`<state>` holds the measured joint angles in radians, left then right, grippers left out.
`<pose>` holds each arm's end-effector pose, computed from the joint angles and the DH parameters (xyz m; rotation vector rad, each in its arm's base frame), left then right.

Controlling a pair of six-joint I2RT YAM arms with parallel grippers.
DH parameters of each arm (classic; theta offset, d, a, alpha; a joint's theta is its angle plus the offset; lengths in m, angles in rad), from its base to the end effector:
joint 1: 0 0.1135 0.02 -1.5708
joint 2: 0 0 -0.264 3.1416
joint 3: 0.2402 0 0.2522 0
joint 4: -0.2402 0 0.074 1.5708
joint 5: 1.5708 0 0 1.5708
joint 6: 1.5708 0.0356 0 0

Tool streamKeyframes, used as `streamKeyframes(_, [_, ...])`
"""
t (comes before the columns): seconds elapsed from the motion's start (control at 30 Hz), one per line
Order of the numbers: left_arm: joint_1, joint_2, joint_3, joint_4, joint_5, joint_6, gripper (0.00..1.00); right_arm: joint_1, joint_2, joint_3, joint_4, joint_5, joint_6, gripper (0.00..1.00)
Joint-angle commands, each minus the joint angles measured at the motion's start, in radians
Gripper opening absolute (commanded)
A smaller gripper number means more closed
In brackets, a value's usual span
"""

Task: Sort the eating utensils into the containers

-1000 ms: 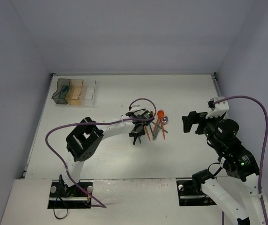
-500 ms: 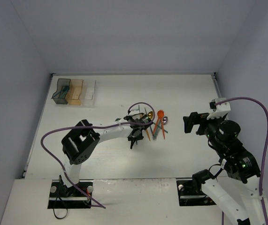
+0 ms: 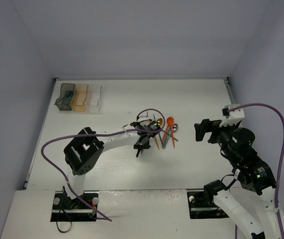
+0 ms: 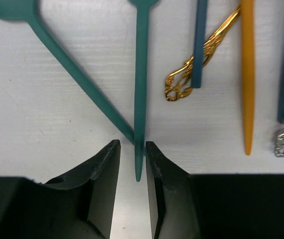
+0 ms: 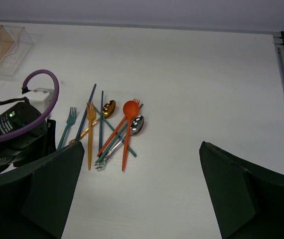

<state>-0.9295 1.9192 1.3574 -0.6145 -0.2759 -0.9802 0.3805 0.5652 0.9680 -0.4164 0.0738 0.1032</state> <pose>0.2417 -0.3075 0.1820 -0.1424 2.6805 -0.2225 0.1016 0.0378 0.4046 -0.1626 1.5851 0.3191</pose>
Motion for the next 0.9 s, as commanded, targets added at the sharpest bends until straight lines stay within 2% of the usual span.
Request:
streamKeyframes(0.0, [-0.003,-0.059,0.139,-0.019,-0.078,0.122,0.25,0.006,0.004,0.012,0.056,0.02,-0.013,1.0])
streamKeyframes(0.2, [0.02,0.009,0.177,-0.025,-0.041,0.15,0.25,0.006,-0.003,0.017,0.051,0.021,-0.013,1.0])
streamKeyframes(0.87, [0.062,0.095,0.128,-0.03,0.046,0.115,0.26,0.006,-0.008,0.017,0.044,0.033,-0.019,1.0])
